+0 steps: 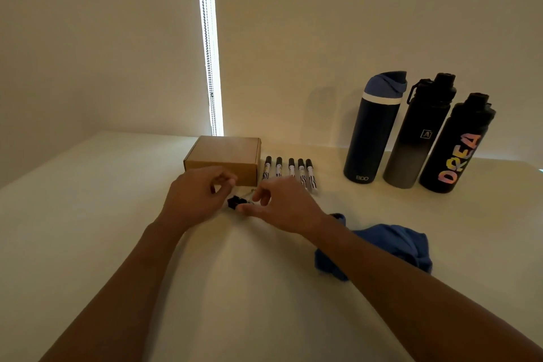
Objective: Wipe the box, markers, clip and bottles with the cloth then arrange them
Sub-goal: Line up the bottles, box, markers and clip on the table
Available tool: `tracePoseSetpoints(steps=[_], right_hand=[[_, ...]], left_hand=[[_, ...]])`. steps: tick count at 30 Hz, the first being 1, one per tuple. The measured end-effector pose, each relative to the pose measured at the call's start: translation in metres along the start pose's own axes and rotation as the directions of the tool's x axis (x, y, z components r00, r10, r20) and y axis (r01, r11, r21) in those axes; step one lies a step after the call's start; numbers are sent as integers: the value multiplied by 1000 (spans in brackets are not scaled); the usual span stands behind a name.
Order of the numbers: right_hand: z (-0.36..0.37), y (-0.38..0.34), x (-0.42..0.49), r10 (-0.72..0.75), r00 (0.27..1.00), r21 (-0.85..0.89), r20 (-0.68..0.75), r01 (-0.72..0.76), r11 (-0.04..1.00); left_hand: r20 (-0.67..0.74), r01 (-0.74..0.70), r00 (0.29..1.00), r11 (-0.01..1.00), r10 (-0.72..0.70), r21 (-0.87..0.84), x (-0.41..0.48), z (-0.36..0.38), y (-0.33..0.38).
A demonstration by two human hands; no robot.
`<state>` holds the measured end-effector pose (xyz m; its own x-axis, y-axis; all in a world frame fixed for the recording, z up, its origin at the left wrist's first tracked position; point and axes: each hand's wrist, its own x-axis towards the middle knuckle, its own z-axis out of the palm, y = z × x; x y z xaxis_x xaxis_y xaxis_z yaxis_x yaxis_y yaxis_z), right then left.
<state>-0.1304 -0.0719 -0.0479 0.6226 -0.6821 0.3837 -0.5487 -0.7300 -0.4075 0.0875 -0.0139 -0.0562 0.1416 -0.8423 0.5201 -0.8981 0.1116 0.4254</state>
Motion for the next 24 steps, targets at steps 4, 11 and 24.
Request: tracePoseSetpoints(steps=[4, 11, 24], right_hand=[[3, -1, 3, 59, 997, 63, 48, -62, 996], [-37, 18, -12, 126, 979, 219, 160, -160, 963], [-109, 107, -40, 341, 936, 225, -82, -316, 922]], left_hand=[[-179, -59, 981, 991, 81, 124, 6, 3, -6], [55, -138, 990, 958, 128, 251, 9, 18, -5], [-22, 49, 999, 947, -44, 317, 15, 36, 34]])
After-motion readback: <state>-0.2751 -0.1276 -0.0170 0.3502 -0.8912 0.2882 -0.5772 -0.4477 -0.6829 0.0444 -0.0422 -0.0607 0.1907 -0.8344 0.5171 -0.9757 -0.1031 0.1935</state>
